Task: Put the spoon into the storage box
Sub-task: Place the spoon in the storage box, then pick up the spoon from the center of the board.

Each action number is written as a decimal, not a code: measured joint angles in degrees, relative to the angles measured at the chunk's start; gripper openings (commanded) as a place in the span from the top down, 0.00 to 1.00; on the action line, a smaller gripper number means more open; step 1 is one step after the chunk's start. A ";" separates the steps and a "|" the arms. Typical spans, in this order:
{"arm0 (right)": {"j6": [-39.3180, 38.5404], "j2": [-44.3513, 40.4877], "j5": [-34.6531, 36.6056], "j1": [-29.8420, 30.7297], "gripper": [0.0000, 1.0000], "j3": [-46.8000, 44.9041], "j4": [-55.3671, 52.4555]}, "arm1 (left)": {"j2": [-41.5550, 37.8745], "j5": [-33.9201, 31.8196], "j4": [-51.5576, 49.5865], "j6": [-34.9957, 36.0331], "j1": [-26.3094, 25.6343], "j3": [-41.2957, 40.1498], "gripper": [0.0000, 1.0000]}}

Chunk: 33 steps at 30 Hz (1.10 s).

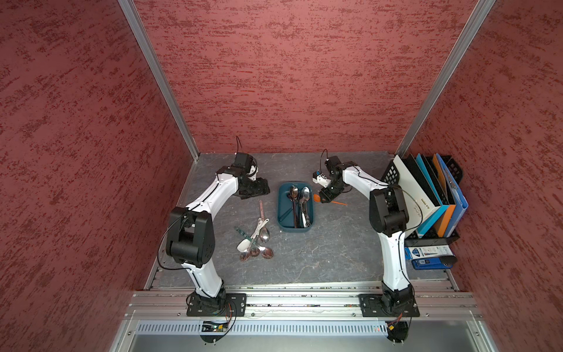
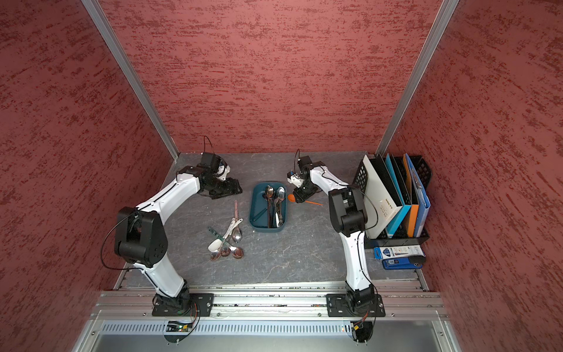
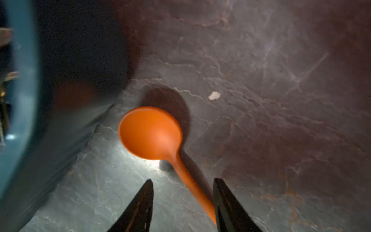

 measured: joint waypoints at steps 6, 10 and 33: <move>0.09 0.74 1.40 -0.55 0.54 -0.55 0.98 | -0.07 -0.20 -0.26 0.00 0.00 0.00 0.19; 0.02 0.33 2.05 -0.55 0.59 -1.73 2.03 | -0.07 -0.17 -0.15 0.00 0.00 -0.02 0.19; 3.23 -1.62 3.41 0.02 0.89 -4.96 1.79 | -0.76 3.26 6.67 -0.07 2.43 -7.43 0.19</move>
